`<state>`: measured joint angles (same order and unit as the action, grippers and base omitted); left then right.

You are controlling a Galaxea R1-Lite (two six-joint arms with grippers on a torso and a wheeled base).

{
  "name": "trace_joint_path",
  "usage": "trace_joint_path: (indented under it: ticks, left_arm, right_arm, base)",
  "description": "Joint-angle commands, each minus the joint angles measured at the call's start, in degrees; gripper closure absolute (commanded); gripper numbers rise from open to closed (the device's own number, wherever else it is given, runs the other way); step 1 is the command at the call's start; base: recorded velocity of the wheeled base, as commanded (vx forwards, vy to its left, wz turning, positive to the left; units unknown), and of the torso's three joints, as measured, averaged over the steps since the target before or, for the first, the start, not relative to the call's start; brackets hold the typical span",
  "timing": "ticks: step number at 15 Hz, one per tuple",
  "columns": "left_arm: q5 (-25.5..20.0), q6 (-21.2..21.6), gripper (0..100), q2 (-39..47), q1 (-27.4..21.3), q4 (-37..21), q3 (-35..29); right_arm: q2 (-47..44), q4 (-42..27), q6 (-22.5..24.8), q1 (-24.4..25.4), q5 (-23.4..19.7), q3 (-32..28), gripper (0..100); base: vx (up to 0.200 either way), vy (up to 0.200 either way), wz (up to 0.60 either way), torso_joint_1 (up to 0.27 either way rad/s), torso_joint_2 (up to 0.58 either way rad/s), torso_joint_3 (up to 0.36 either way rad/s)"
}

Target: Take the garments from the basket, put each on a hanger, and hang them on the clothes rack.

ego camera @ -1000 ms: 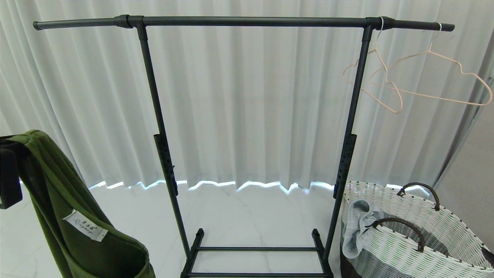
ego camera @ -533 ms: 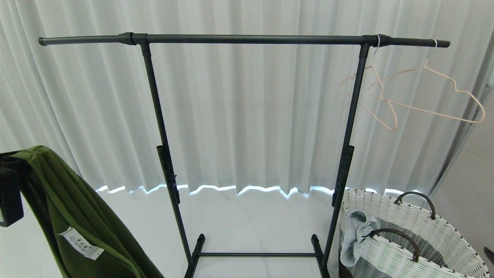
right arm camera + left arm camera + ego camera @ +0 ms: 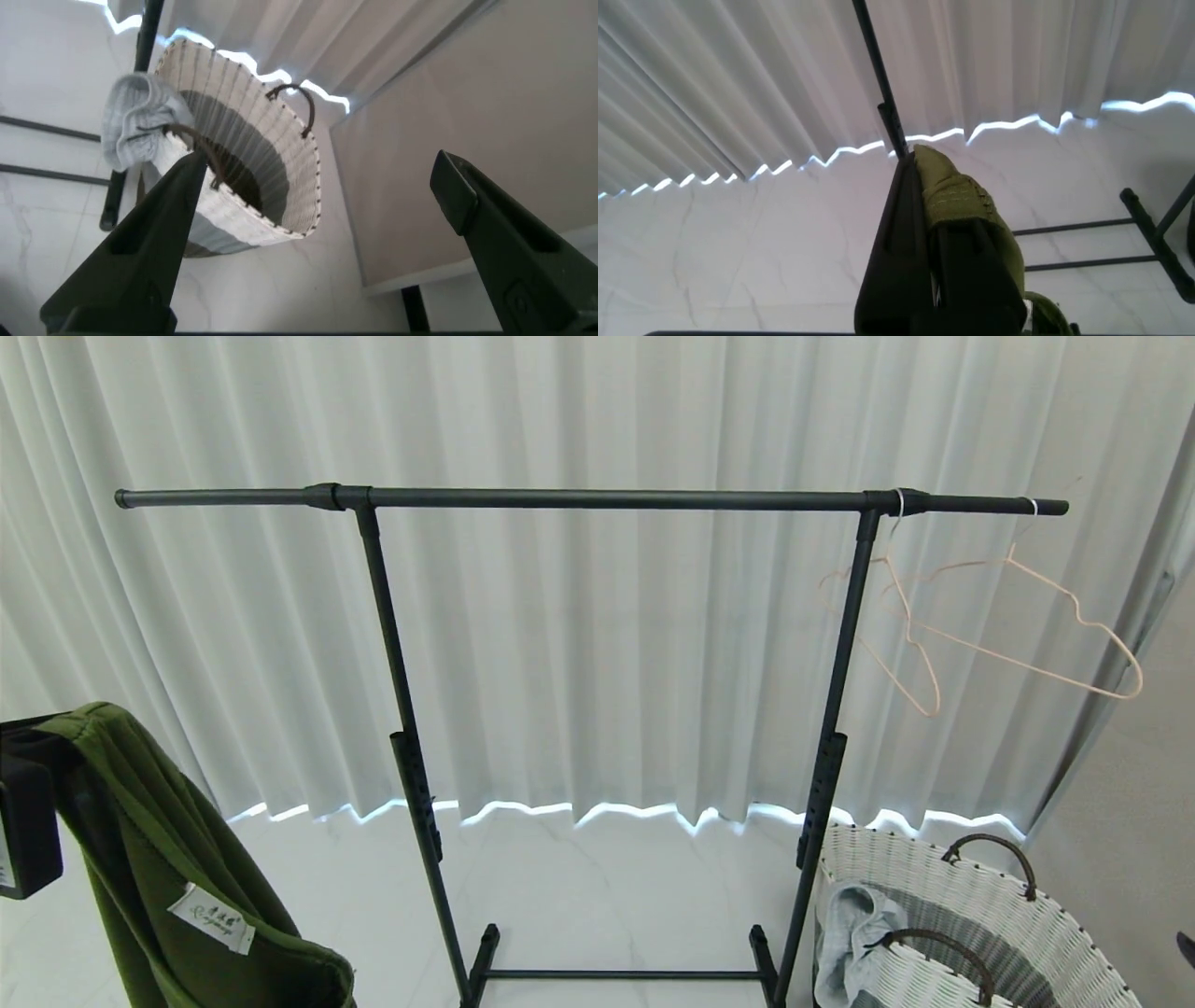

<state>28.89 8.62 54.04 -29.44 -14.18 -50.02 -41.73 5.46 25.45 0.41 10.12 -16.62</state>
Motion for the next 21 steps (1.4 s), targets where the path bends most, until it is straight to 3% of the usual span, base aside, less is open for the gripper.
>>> trace_joint_path:
  ticks: [1,8,12,16,17,19,21]
  left_arm:
    - [-0.06,-0.01,100,0.28,0.0,-0.06,0.1]
    - [0.02,0.08,100,0.01,0.0,0.2,2.56]
    - [0.11,-0.18,100,-0.34,1.67,0.38,4.31]
    - [0.11,1.4,100,-3.86,1.58,0.38,6.6]
    - [0.02,2.89,100,-4.38,1.58,0.38,6.51]
    - [0.02,3.95,100,-4.65,1.58,0.38,6.51]
    - [0.11,3.95,100,-5.0,1.84,0.38,6.51]
  right_arm:
    - [-0.02,0.08,-0.05,-0.06,-0.01,-0.26,0]
    - [0.42,0.25,-0.14,-1.21,-0.01,-0.79,0]
    - [-0.02,0.78,-1.28,-1.29,-0.45,-0.79,0]
    - [-1.95,-0.63,-13.15,-1.21,-3.88,-7.11,0]
    - [-2.48,-1.95,-15.7,-0.85,-5.9,-9.4,0]
    - [-2.66,-7.92,-20.27,-0.68,-13.9,-15.9,0]
    - [-2.3,-14.78,-20.36,-0.68,-18.82,-19.24,0]
  base:
    - [0.0,0.0,0.0,0.193,-0.48,-0.29]
    - [0.0,0.0,0.0,0.217,-0.5,-0.277]
    - [0.0,0.0,0.0,0.093,-0.2,-0.11]
    - [0.0,0.0,0.0,0.0,0.0,0.0]
    - [0.0,0.0,0.0,0.0,0.0,0.0]
    - [0.0,0.0,0.0,0.0,0.0,0.0]
    - [0.0,0.0,0.0,0.0,0.0,0.0]
